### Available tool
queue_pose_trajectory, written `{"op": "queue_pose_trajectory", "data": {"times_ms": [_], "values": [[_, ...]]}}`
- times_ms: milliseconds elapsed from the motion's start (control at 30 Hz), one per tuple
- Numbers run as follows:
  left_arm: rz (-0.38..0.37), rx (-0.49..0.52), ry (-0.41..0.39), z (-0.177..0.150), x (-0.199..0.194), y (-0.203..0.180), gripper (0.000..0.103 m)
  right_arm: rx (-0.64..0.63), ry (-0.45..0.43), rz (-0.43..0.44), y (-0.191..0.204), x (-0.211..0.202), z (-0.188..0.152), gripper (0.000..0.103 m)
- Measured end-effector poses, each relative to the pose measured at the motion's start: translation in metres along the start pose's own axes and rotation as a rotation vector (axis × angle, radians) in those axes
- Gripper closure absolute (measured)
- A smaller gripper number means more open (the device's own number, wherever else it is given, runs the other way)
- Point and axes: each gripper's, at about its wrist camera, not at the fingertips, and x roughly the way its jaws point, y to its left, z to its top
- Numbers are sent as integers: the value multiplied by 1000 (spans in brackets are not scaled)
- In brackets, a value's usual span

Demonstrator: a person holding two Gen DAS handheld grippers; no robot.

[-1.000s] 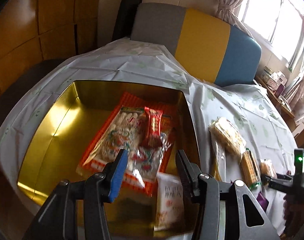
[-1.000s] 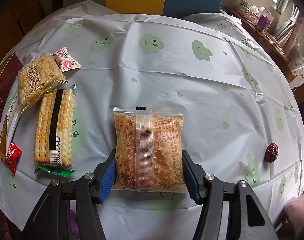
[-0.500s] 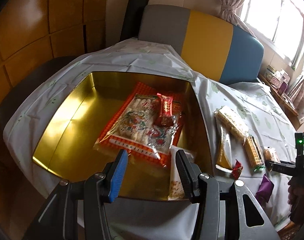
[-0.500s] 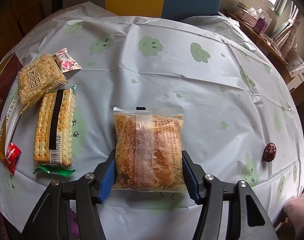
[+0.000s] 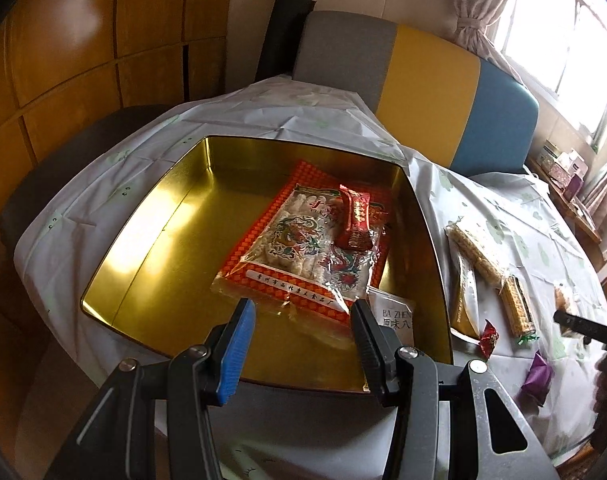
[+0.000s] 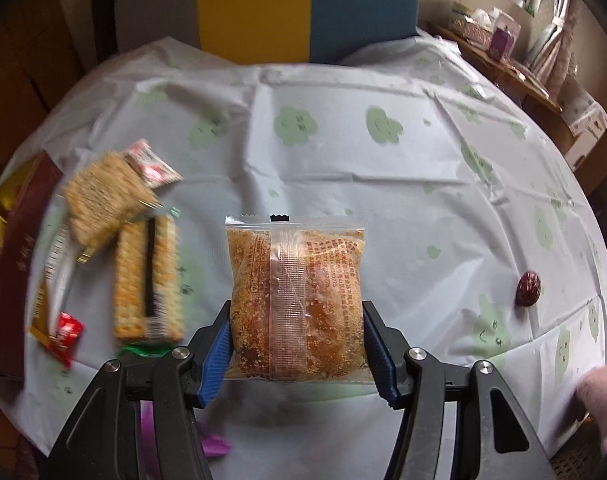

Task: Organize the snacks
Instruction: 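Lift the clear bread bag off the table with the right tool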

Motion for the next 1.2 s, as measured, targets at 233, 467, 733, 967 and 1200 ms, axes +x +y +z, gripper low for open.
{"op": "queue_pose_trajectory", "data": {"times_ms": [233,467,733,967,1200], "values": [[18,-23,-5,2,0,9,52,-66,-95,64,42,-37,10,43],[55,-77,-42,12,-5,29,52,-201,-116,241,118,-62,16,43],[114,-167,-86,24,-13,66,52,-361,-80,501,228,-73,4,43],[125,-173,-83,24,-12,70,53,-509,30,555,303,-46,-23,42],[117,-145,-72,20,-9,60,53,-541,66,528,319,-25,-40,41]]}}
